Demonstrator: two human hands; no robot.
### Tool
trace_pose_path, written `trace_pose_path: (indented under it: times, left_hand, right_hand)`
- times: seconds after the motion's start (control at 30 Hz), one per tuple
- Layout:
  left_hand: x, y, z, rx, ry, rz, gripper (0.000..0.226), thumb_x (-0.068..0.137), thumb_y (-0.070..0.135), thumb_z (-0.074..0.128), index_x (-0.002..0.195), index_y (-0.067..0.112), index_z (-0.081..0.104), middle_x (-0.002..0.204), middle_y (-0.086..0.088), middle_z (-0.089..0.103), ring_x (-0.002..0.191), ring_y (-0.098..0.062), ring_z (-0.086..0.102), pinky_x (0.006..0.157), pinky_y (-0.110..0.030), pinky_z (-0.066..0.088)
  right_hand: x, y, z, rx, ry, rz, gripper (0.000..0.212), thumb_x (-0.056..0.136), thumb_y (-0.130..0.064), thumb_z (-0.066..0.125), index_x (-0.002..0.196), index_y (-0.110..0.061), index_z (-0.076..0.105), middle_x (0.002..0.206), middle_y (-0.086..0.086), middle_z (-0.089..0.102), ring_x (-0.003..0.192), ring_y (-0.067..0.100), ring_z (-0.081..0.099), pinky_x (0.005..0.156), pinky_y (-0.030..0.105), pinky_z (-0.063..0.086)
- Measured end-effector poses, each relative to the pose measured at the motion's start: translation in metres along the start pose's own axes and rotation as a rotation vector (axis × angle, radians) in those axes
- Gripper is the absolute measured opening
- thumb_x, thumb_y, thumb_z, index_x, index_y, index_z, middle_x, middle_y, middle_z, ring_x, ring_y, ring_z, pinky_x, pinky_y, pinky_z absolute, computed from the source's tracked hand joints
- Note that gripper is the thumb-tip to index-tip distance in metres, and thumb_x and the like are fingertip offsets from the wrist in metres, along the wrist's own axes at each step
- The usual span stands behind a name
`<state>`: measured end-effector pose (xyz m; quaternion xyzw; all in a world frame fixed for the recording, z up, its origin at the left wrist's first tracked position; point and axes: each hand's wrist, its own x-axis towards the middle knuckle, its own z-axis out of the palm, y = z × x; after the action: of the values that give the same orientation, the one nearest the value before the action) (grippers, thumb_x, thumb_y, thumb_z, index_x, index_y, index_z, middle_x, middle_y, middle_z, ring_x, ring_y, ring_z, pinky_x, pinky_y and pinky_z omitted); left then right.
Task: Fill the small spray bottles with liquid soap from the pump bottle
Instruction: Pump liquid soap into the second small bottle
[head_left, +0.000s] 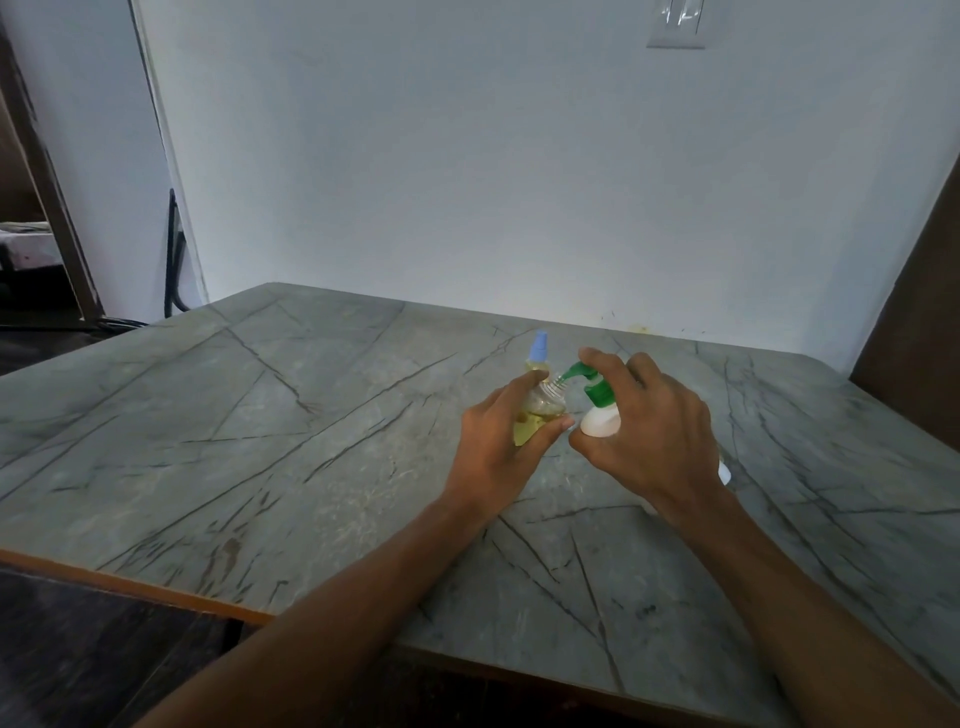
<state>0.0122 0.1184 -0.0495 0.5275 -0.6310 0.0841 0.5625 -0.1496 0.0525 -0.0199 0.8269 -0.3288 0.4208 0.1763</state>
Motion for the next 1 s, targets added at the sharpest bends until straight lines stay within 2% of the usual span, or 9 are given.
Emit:
trace_pose_path:
  times: [0.2, 0.37, 0.53, 0.67, 1.0]
  left_hand:
    - [-0.0004, -0.0012, 0.0004, 0.004, -0.001, 0.008, 0.055, 0.082, 0.042, 0.071, 0.127, 0.013, 0.057, 0.108, -0.002, 0.069, 0.090, -0.007, 0.064, 0.078, -0.012, 0.051]
    - [0.0025, -0.0015, -0.0032, 0.008, 0.034, -0.033, 0.052, 0.082, 0.034, 0.074, 0.126, 0.011, 0.058, 0.108, -0.001, 0.070, 0.087, 0.001, 0.058, 0.076, 0.002, 0.040]
    - [0.0038, -0.0017, -0.0042, 0.011, 0.048, -0.044, 0.051, 0.083, 0.035, 0.073, 0.126, 0.013, 0.058, 0.109, 0.001, 0.069, 0.088, -0.001, 0.059, 0.076, 0.001, 0.040]
    - [0.0034, -0.0009, -0.0040, 0.008, 0.050, -0.044, 0.050, 0.083, 0.034, 0.073, 0.125, 0.013, 0.058, 0.109, 0.001, 0.069, 0.087, 0.001, 0.058, 0.076, 0.001, 0.040]
    - [0.0030, -0.0010, -0.0035, 0.012, 0.047, -0.031, 0.051, 0.082, 0.034, 0.073, 0.125, 0.011, 0.058, 0.106, 0.001, 0.070, 0.086, 0.003, 0.057, 0.075, 0.002, 0.040]
  right_hand:
    - [0.0002, -0.0018, 0.0010, -0.005, -0.004, 0.014, 0.079, 0.061, -0.047, 0.082, 0.128, -0.029, 0.044, 0.094, 0.006, 0.062, 0.068, 0.025, 0.060, 0.055, 0.037, 0.056]
    - [-0.0002, -0.0044, 0.0018, -0.063, -0.051, 0.030, 0.089, 0.065, -0.050, 0.079, 0.140, -0.035, 0.035, 0.096, 0.002, 0.061, 0.072, 0.022, 0.059, 0.055, 0.037, 0.055]
    - [0.0005, -0.0039, 0.0011, -0.086, -0.065, 0.002, 0.102, 0.066, -0.048, 0.077, 0.150, -0.040, 0.020, 0.097, 0.001, 0.060, 0.069, 0.021, 0.057, 0.050, 0.036, 0.053]
    - [-0.0001, -0.0017, 0.0006, -0.084, -0.100, -0.017, 0.109, 0.063, -0.047, 0.081, 0.150, -0.043, 0.014, 0.106, 0.003, 0.061, 0.074, 0.023, 0.061, 0.054, 0.039, 0.056]
    - [0.0026, -0.0055, -0.0001, -0.075, -0.094, 0.003, 0.098, 0.057, -0.040, 0.086, 0.139, -0.037, 0.032, 0.091, 0.005, 0.057, 0.066, 0.023, 0.057, 0.052, 0.036, 0.054]
